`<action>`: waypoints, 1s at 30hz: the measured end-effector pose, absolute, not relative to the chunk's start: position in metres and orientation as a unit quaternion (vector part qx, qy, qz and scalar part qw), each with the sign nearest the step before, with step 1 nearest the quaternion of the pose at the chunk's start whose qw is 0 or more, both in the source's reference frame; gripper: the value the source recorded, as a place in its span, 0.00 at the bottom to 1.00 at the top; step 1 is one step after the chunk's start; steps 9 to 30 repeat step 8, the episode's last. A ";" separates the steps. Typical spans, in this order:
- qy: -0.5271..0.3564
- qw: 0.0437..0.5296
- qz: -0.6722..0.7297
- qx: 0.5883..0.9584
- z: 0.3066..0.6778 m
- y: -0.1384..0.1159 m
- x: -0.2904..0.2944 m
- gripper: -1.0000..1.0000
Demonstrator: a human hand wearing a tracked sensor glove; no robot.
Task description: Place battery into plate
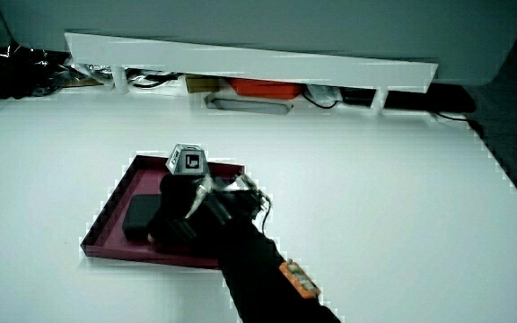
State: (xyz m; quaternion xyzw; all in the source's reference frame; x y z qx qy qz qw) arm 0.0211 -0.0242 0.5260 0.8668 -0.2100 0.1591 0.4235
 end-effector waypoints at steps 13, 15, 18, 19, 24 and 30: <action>-0.261 0.417 0.225 0.841 0.491 -0.032 0.052 0.00; -0.261 0.417 0.225 0.841 0.491 -0.032 0.052 0.00; -0.261 0.417 0.225 0.841 0.491 -0.032 0.052 0.00; -0.261 0.417 0.225 0.841 0.491 -0.032 0.052 0.00; -0.261 0.417 0.225 0.841 0.491 -0.032 0.052 0.00; -0.261 0.417 0.225 0.841 0.491 -0.032 0.052 0.00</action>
